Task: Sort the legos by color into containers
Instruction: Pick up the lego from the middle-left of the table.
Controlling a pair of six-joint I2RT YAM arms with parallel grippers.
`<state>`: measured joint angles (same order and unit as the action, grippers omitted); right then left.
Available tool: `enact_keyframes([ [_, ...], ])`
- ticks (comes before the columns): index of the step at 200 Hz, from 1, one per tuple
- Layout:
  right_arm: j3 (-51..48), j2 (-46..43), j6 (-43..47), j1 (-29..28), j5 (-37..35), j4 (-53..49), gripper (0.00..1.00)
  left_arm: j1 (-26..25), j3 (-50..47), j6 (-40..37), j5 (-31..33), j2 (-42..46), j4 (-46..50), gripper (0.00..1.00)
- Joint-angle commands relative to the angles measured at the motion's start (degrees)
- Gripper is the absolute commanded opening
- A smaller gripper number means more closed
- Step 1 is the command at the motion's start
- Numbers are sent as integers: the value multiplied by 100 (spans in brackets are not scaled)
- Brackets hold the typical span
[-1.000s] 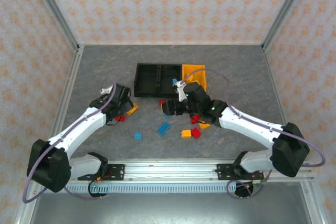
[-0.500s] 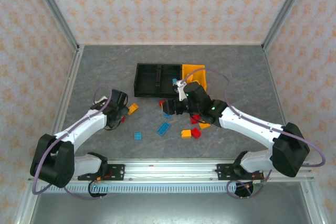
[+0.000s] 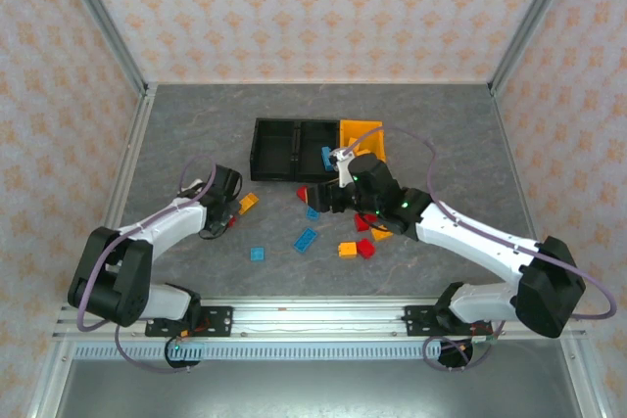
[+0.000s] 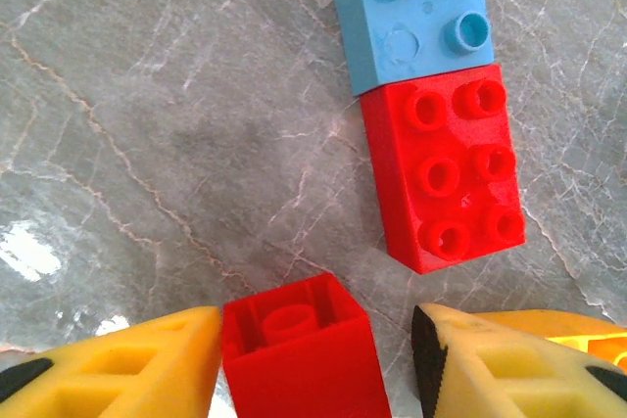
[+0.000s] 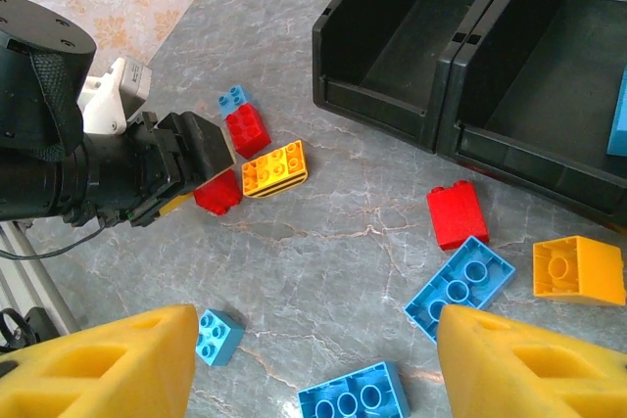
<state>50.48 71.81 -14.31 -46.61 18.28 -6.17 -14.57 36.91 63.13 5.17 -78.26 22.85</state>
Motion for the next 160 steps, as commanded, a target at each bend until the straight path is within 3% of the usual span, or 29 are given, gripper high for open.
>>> enact_keyframes([
  [1, -107, -159, -18, -19, -180, -20, 66, 50, -95, 7, 108, -83, -79, 54],
  [21, -115, -163, -18, -29, -218, -32, 66, 59, -135, -42, 74, -93, -114, 50],
  [49, -124, -193, -10, -19, -272, -59, 66, 69, -175, -116, -20, -162, -167, 54],
  [99, -179, -234, -42, -26, -358, -50, 66, 72, -85, -280, -12, -91, -4, 39],
  [160, -178, -330, -70, -17, -473, -85, 66, 84, 299, -623, 124, 447, 475, 36],
])
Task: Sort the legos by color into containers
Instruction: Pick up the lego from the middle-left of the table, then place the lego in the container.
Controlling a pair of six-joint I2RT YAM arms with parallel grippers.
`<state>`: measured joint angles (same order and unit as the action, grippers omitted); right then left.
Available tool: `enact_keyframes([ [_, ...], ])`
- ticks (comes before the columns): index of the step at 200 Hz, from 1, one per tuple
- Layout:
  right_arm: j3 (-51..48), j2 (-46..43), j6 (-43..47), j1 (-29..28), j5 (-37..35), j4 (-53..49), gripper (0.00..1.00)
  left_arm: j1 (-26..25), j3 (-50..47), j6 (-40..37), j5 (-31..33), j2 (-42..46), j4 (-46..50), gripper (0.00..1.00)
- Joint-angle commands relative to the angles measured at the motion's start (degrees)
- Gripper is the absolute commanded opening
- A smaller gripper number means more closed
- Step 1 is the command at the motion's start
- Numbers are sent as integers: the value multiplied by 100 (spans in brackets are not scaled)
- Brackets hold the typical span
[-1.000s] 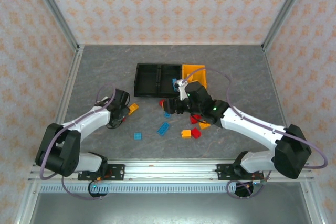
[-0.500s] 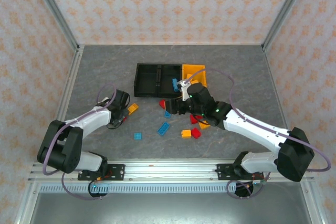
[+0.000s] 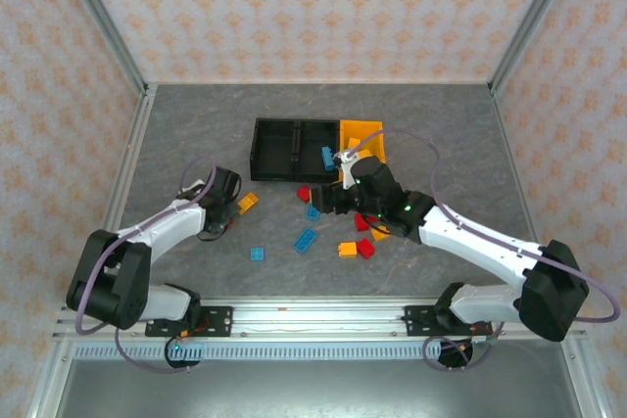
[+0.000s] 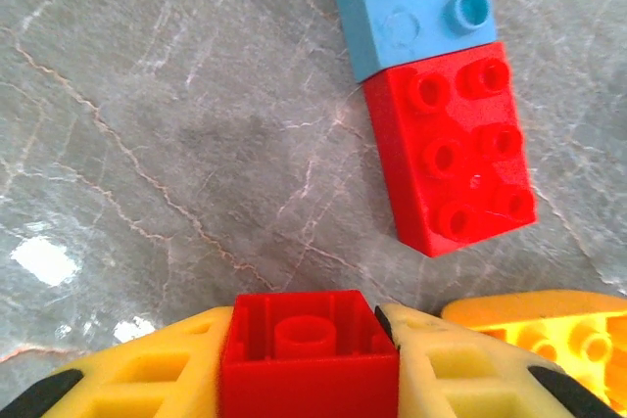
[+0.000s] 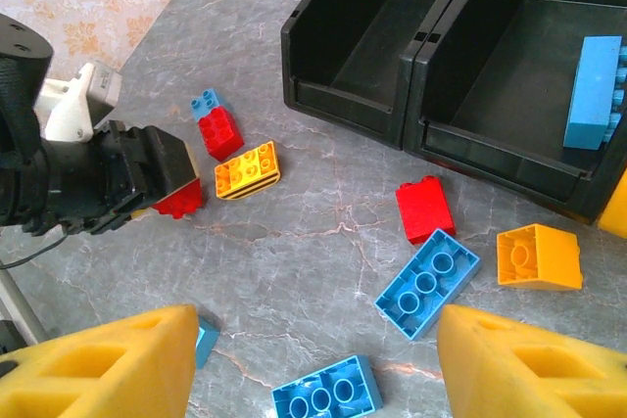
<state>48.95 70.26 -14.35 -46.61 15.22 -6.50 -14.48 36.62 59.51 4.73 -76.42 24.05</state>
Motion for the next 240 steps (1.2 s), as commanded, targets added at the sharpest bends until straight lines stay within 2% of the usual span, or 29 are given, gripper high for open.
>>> enact_keyframes([
  [1, -21, -181, -67, -16, -172, -57, 66, 76, 341, -262, 168, 270, 363, 36],
  [38, -51, -227, -139, 28, -230, -85, 66, 73, 811, -659, 85, 418, 486, 36],
  [81, -104, -343, -217, 74, -273, -102, 66, 66, 1751, -1034, -233, -127, 441, 35],
  [127, -175, -501, -316, 73, -410, -145, 66, -40, 3054, -1432, -472, -1170, 331, 35],
  [191, -281, -611, -473, 82, -571, -187, 66, -467, 5246, -2257, -359, -3109, 1148, 36],
  [220, -307, -681, -540, 82, -614, -178, 66, -690, 6047, -2545, 116, -3877, 1625, 36],
  [240, -329, -751, -551, 82, -675, -208, 66, -738, 6341, -2558, 218, -4170, 1844, 37],
])
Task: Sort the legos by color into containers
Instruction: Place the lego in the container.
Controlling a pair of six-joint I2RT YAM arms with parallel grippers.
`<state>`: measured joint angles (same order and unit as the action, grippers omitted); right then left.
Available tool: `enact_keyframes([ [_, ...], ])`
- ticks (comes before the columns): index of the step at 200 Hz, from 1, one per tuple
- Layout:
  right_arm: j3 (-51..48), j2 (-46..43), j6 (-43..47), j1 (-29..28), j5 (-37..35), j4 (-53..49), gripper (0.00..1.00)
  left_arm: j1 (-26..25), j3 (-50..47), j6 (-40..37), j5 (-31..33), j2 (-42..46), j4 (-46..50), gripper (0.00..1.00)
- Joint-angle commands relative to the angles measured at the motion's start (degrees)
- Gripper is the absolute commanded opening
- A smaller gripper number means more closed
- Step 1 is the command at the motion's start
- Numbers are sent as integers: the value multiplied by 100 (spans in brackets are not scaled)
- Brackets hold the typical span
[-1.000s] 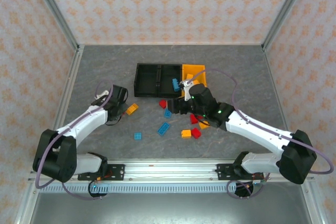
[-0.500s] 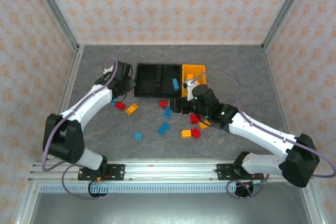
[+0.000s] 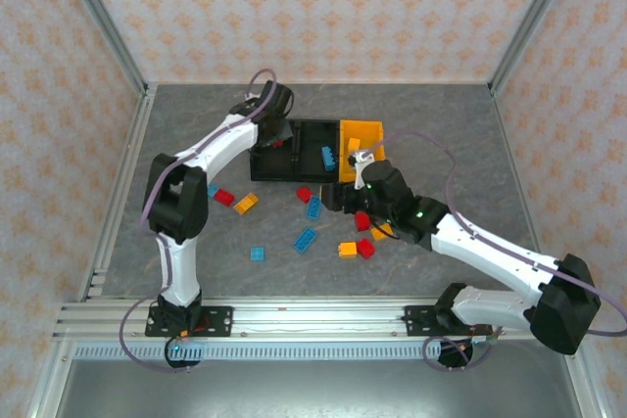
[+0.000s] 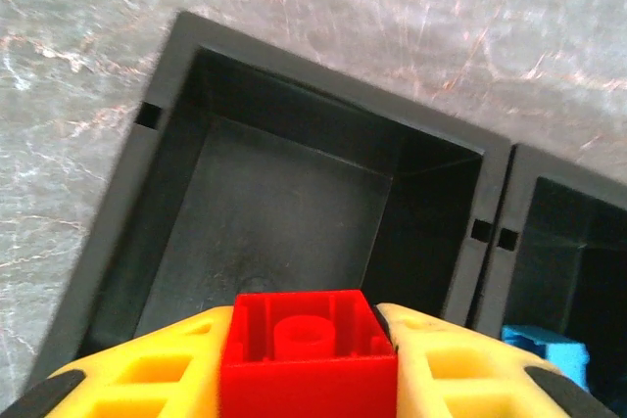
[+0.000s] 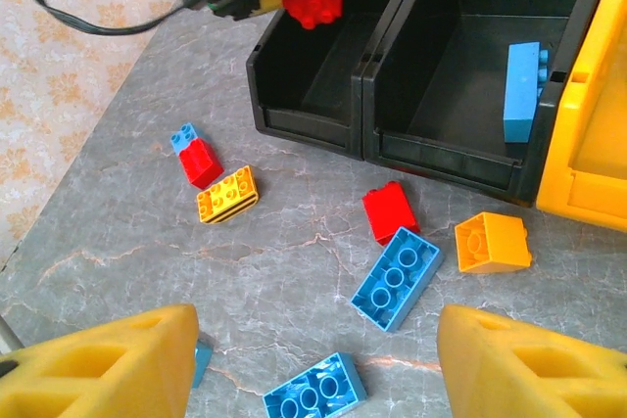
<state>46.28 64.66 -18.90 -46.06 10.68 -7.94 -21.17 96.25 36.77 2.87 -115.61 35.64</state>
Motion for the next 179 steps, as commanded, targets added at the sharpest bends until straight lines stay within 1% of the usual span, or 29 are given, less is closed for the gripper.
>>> enact_keyframes([
  [1, -65, -196, -97, 32, -222, -65, 66, -70, 387, -285, 410, -260, 692, 37],
  [24, -86, -244, -96, 28, -256, -85, 66, -131, 368, -285, 600, -357, 736, 37],
  [39, -101, -263, -81, 35, -251, -105, 66, -144, 269, -285, 618, -348, 656, 37],
  [57, -119, -278, -93, 36, -266, -112, 66, -160, 215, -268, 685, -370, 631, 39],
  [86, -163, -348, -115, 35, -276, -99, 66, -168, 201, -259, 679, -409, 596, 43],
  [137, -179, -400, -140, 36, -319, -124, 66, -208, 206, -232, 636, -428, 597, 45],
  [155, -138, -409, -165, 37, -370, -200, 66, -229, 195, -224, 634, -281, 616, 46],
  [172, -46, -397, -243, 38, -470, -396, 67, -267, 91, -238, 612, 10, 552, 49],
  [179, -18, -397, -330, 46, -559, -498, 70, -280, -8, -260, 570, 195, 492, 50],
])
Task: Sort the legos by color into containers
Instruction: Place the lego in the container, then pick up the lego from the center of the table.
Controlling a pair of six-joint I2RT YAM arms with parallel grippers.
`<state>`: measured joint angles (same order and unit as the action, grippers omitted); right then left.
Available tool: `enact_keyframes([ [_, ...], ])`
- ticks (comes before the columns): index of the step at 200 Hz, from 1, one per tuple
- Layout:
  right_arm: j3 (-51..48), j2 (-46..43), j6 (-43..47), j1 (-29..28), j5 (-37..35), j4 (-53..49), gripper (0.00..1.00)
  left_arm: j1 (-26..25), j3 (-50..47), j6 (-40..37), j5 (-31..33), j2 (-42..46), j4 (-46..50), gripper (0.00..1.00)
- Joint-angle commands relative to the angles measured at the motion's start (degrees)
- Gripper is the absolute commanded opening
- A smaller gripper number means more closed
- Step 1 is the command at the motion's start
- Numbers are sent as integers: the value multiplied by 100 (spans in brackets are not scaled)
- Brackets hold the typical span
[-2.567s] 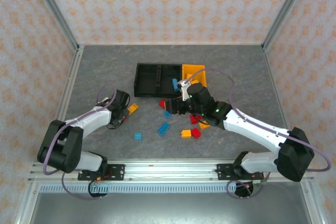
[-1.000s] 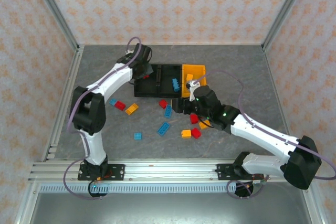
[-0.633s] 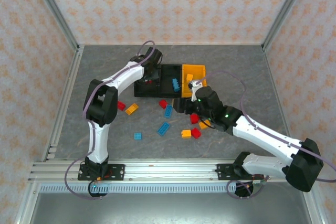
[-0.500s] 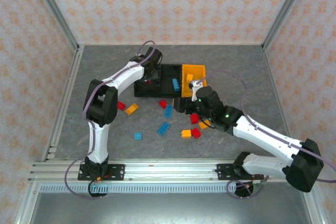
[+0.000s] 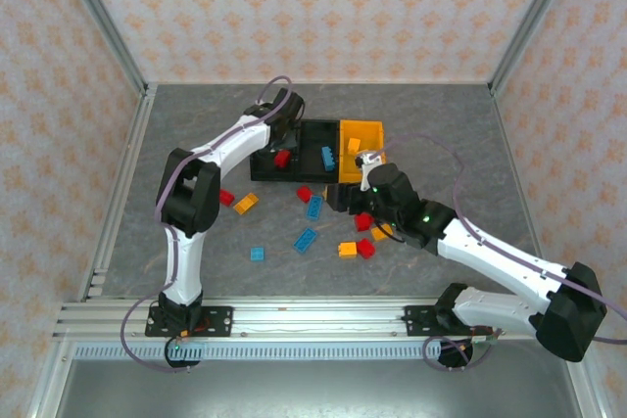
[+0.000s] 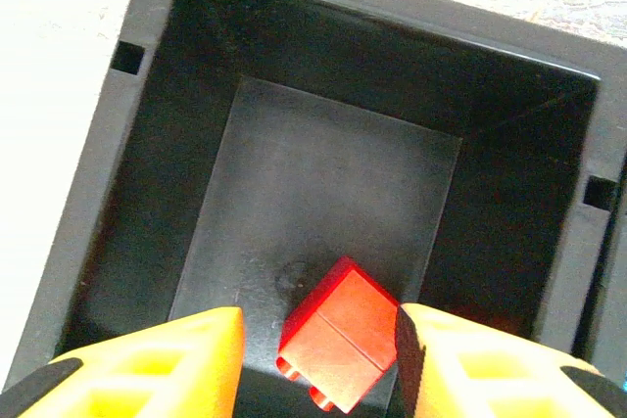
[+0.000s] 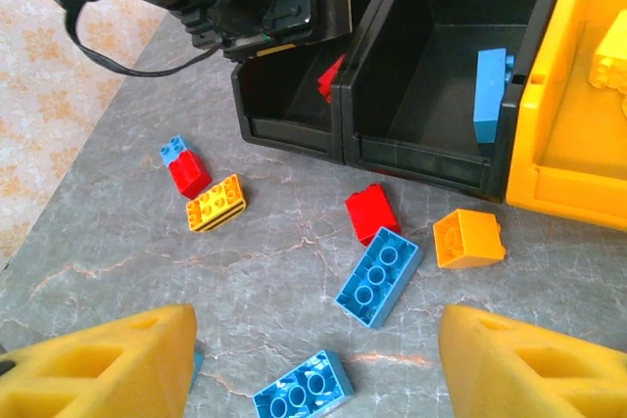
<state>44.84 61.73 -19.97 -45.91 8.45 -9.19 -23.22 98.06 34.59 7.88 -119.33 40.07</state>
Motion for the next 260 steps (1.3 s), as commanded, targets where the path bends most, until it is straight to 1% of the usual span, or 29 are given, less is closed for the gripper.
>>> enact_keyframes([
  [1, 129, -102, -234, 30, -357, -395, 70, -76, -199, -45, 58, 590, 38, 50],
  [14, 208, -58, -412, 85, -532, -704, 72, -86, -484, -66, -150, 949, -172, 54],
  [19, 245, -33, -491, 127, -593, -858, 73, -86, -616, -258, -286, 1167, -271, 55],
  [51, 300, 145, -938, 590, -733, -1852, 73, -107, -1634, -623, -1413, 2195, -979, 56],
  [68, 184, 145, -918, 771, -827, -2112, 73, -159, -2247, -702, -1959, 2703, -1331, 56],
  [91, 41, 244, -679, 1117, -661, -2218, 73, -285, -3047, -753, -2648, 3274, -1766, 57],
  [105, -25, 370, -516, 1316, -570, -2210, 73, -389, -3482, -714, -2909, 3515, -1978, 57],
  [126, -122, 568, -327, 1537, -470, -2164, 73, -502, -4075, -585, -3045, 3811, -2287, 57],
  [136, -125, 840, -281, 1621, -422, -2175, 73, -525, -4318, -484, -3062, 3908, -2422, 57],
  [160, -48, 1331, -254, 1708, -319, -2289, 68, -527, -4626, -331, -3073, 4005, -2597, 57],
  [184, 16, 1795, -252, 1742, -319, -2385, 64, -534, -4717, -261, -3082, 3936, -2698, 57],
  [201, 51, 1989, -293, 1774, -403, -2405, 58, -538, -4697, -248, -3106, 3810, -2707, 57],
  [260, -12, 2039, -350, 2142, -414, -2278, 57, -580, -4616, -234, -3172, 3585, -2755, 57],
])
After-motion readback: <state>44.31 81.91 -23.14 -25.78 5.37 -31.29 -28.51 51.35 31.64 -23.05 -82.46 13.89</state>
